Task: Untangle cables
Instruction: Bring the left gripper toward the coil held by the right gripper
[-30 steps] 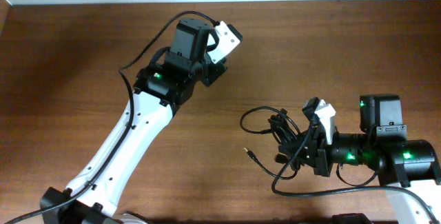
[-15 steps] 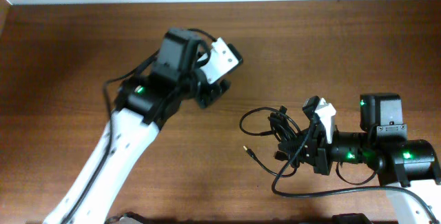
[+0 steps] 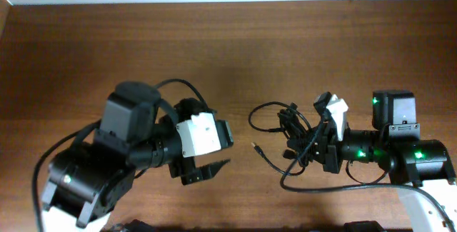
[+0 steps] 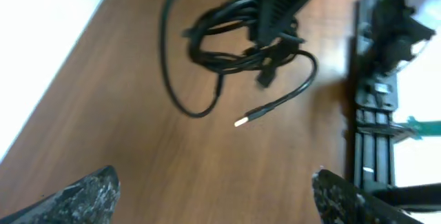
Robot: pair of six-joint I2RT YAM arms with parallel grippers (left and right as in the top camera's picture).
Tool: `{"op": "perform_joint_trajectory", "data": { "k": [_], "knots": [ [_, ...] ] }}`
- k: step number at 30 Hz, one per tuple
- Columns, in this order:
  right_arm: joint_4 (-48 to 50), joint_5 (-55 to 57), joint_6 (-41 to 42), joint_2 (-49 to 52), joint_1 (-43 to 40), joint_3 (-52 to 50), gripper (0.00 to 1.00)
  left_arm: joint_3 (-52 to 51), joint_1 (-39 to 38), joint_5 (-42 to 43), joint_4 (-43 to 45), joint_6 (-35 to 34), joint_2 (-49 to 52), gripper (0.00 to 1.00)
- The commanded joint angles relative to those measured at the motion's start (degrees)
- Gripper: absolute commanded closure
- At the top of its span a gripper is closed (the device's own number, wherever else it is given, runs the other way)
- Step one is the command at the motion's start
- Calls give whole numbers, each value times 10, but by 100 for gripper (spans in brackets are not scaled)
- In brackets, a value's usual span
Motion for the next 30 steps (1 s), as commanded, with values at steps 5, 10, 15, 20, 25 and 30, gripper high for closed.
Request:
{"op": "perform_joint_trajectory", "data": {
  "k": [5, 10, 15, 20, 25, 30],
  "knots": [
    [1, -105, -63, -2, -2, 2, 96, 4, -2, 130, 7, 134, 55, 7],
    [2, -119, -63, -2, -2, 2, 96, 4, -2, 173, 6, 156, 96, 11],
    [2, -118, -63, -2, -2, 2, 96, 4, -2, 214, 5, 174, 111, 12],
    [2, -130, -63, -2, -2, 2, 96, 4, -2, 223, 9, 182, 122, 12],
    [11, -108, -56, 1, -3, 2, 96, 4, -1, 150, 9, 155, 121, 48],
    [34, -61, 9, 4, -3, 2, 96, 4, 3, 111, 0, 129, 75, 39]
  ]
}}
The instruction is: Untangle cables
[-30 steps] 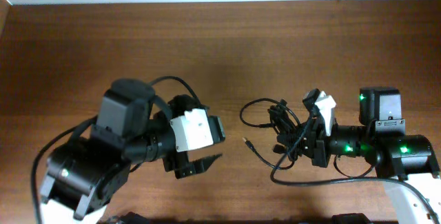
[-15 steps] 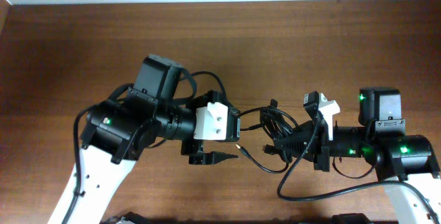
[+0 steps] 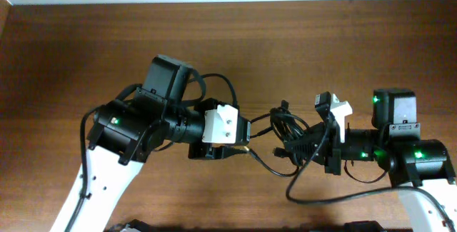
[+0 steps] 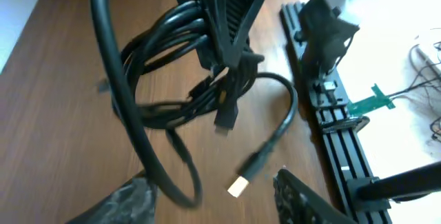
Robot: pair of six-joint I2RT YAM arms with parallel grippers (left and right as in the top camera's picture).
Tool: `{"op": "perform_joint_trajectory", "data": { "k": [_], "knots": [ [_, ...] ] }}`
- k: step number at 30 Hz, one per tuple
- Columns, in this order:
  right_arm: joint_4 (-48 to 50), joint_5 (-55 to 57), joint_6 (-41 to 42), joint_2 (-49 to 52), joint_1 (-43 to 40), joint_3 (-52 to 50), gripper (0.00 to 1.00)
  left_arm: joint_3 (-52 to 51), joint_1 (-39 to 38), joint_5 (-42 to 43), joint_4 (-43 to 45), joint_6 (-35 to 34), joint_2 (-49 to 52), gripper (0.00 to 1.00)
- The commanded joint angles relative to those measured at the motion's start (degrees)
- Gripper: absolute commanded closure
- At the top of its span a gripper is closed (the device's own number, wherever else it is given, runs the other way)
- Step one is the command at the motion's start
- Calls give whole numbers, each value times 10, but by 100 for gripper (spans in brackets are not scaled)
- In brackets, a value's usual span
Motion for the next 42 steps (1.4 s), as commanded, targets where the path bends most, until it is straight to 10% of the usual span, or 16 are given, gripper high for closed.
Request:
{"op": "perform_joint_trajectory", "data": {
  "k": [1, 4, 8, 42],
  "knots": [
    [13, 9, 29, 2, -3, 2, 96, 4, 3, -34, 0, -22, -45, 39],
    [23, 13, 50, 2, -3, 2, 96, 4, 3, -43, -1, -22, -67, 36],
    [36, -19, 52, 1, -2, 2, 96, 4, 2, -3, -20, -21, -76, 1],
    [51, -70, 45, 1, 84, 2, 96, 4, -49, -16, 115, -3, 71, 1]
  ]
}}
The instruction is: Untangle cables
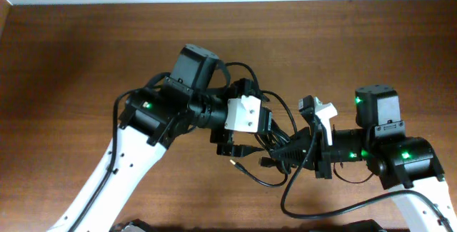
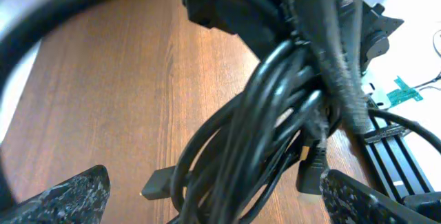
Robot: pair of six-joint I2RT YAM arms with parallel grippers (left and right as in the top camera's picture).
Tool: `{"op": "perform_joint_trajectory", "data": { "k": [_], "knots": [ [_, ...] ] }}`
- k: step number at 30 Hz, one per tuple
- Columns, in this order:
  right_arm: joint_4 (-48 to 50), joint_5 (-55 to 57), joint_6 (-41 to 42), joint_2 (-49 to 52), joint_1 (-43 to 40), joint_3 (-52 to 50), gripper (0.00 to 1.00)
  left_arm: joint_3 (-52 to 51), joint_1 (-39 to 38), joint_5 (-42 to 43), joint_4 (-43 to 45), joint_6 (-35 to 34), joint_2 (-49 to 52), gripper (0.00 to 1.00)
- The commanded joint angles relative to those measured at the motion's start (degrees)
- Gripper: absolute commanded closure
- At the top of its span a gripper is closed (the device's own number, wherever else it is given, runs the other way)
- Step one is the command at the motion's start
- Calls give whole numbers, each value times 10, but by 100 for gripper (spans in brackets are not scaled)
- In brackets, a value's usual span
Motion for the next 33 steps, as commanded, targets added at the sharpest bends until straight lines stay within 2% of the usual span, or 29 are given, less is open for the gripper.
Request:
{"op": "perform_joint_trajectory", "data": {
  "k": [1, 3, 10, 13, 14, 17, 21, 24, 27, 28, 31, 33],
  "knots": [
    [8, -46, -10, -3, 5, 2, 96, 4, -2, -1, -2, 4, 3, 1],
    [11, -88, -40, -3, 5, 2, 96, 4, -2, -6, -9, 4, 3, 1],
    [21, -113, -42, -3, 5, 2, 96, 4, -2, -21, -28, 4, 3, 3],
    [24, -114, -42, -3, 5, 2, 96, 4, -2, -23, -28, 4, 3, 16],
    [24, -115, -42, -3, 5, 2, 96, 4, -2, -23, -29, 4, 3, 25],
    [24, -114, -42, -3, 5, 2, 96, 4, -2, -22, -29, 4, 3, 40],
    [25, -114, -42, -3, 5, 2, 96, 4, -2, -22, -29, 4, 3, 57],
    [25, -114, -42, -3, 5, 2, 96, 4, -2, -22, -29, 4, 3, 78],
    [24, -114, -42, -3, 5, 2, 95, 4, -2, -23, -29, 4, 3, 93],
    [25, -114, -42, -3, 5, 2, 91, 4, -2, -22, -29, 4, 3, 100],
    [24, -103, -41, -3, 5, 2, 84, 4, -2, -22, -29, -15, 3, 100],
    [24, -85, -29, -3, 5, 2, 72, 4, -1, -23, -28, -30, 3, 100]
  ]
}}
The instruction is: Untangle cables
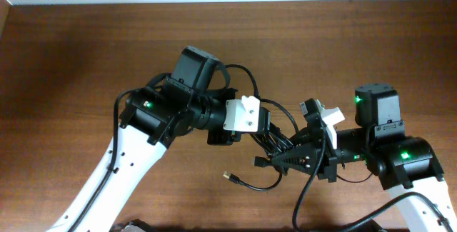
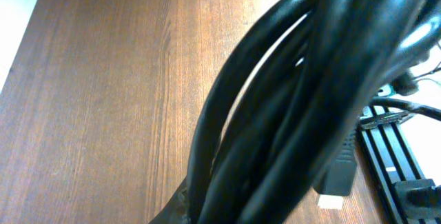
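Observation:
A tangled bundle of black cables [image 1: 277, 145] hangs between my two grippers over the wooden table [image 1: 86, 53]. My left gripper [image 1: 263, 136] is shut on the bundle's upper left part. In the left wrist view the thick black strands [image 2: 296, 93] fill the frame, and only part of one finger [image 2: 180, 207] shows at the bottom. My right gripper [image 1: 287, 162] is shut on the bundle from the right. One loose end with a pale USB plug [image 1: 227, 176] trails to the lower left; the plug tip [image 2: 333, 200] also shows in the left wrist view. One strand loops up [image 1: 246, 75] over the left arm.
A black rail with a green circuit board [image 2: 400, 114] lies at the right of the left wrist view. The right arm's own cable [image 1: 303, 203] runs down toward the table's front edge. Bare wood spreads to the left and back.
My left gripper, then open around the bundle, is now shut on it. My right gripper has shifted slightly toward the front edge, and the loose plug end now lies lower.
My right gripper held the bundle at the right while my left gripper stood open, well away at the left. The left gripper was then close beside the cables, then open with the strands between its fingers. Now both grippers grip the bundle.

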Robot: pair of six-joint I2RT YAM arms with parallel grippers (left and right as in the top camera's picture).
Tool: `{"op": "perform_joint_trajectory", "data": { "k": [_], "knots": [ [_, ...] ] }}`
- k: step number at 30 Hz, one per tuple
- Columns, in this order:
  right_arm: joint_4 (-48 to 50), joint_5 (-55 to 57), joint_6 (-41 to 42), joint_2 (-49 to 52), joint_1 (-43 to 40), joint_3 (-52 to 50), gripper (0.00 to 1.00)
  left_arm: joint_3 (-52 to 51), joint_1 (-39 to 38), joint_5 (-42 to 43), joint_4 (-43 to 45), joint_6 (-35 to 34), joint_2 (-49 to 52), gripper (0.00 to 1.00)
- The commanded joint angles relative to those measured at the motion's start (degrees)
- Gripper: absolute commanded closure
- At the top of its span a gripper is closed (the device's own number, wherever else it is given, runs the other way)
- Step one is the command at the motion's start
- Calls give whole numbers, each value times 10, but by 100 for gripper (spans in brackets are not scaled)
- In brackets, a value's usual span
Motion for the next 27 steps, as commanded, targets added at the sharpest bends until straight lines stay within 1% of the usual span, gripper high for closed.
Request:
{"op": "perform_joint_trajectory", "data": {
  "k": [1, 2, 5, 7, 10, 15, 20, 25, 27],
  "knots": [
    [1, 23, 16, -3, 2, 2, 66, 4, -1, 10, 0, -25, 2, 100],
    [0, 33, 16, -3, 2, 2, 59, 4, -1, 10, 0, -25, 2, 100],
    [0, 66, 17, -3, 2, 2, 46, 4, -1, 8, 1, -37, 2, 100],
    [1, 111, 36, -3, 2, 2, 37, 4, 4, 2, 1, -51, 2, 100],
    [1, 178, 53, -3, 2, 2, 29, 4, 21, -3, 1, -82, 2, 100],
    [7, 227, 54, -3, 2, 2, 24, 4, 59, -2, 1, -129, 2, 100],
    [23, 313, 111, -3, 2, 2, 22, 4, 73, -2, -1, -153, 2, 100],
    [47, 312, 111, -3, 2, 4, 23, 4, 73, -10, -2, -153, 2, 100],
    [57, 312, 111, -3, 2, 9, 26, 4, 73, -24, -8, -153, 2, 100]
  ]
}}
